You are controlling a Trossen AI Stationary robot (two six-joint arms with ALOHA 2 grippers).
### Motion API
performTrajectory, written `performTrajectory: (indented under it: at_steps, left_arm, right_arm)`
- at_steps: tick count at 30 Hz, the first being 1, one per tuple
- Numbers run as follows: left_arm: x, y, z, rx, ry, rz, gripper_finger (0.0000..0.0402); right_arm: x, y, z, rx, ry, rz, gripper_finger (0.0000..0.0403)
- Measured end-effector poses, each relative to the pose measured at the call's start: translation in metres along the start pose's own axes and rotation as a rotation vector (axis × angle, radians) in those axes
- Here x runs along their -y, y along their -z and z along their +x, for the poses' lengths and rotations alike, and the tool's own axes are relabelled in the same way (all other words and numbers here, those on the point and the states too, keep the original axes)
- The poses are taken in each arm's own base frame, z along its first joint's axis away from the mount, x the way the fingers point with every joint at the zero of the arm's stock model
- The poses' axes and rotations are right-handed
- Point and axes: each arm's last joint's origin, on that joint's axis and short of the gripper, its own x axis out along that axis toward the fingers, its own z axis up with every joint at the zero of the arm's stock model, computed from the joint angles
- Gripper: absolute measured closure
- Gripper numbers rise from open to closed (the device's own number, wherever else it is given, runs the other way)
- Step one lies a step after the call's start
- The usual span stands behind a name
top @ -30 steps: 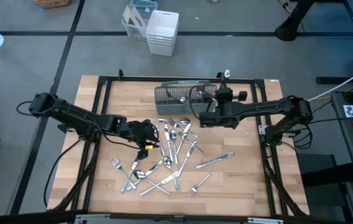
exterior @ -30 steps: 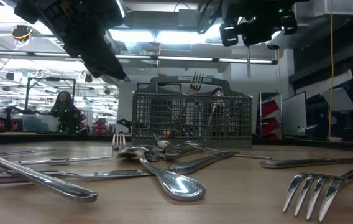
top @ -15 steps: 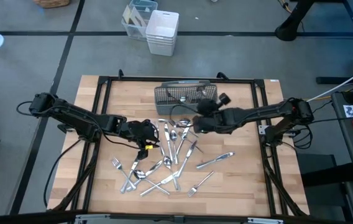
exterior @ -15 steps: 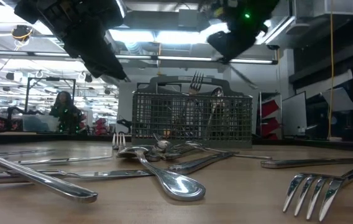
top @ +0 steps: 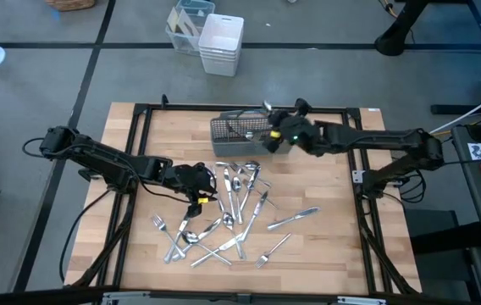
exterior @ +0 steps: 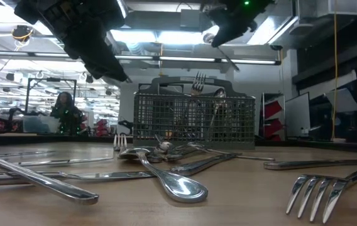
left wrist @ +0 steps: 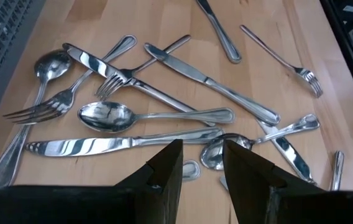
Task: Sort silverware
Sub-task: Put the spoon into the silverware rack
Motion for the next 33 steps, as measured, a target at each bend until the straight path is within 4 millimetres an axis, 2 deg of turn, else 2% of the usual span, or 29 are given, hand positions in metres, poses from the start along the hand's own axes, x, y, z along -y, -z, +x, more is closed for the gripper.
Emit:
performTrajectory:
  at_steps: [3,7,13,18,24,33]
  left_arm:
    - [0.000,0.000,0.000,0.001,0.000,0.000,0.0295]
    - [0.000,0.000,0.000,0.001,0.000,0.006,0.0295]
    - [0.000,-0.001,0.000,0.005,0.001,0.016,0.0295]
    - [0.000,-0.001,0.000,0.006,0.001,0.023,0.0295]
    - [0.000,-0.001,0.000,0.009,0.002,0.026,0.0295]
    - [0.000,-0.001,0.000,0.010,0.002,0.026,0.0295]
  right_arm:
    - [0.011,0.011,-0.003,0.079,-0.008,0.040,0.0398]
    - [0.018,0.037,0.001,0.253,-0.059,0.105,0.0398]
    - [0.026,0.090,0.017,0.475,-0.015,0.148,0.0398]
    - [0.031,0.126,0.027,0.607,-0.051,0.181,0.0398]
    - [0.028,0.136,0.035,0.659,-0.122,0.180,0.0398]
    - [0.014,0.146,0.056,0.581,-0.175,0.115,0.0398]
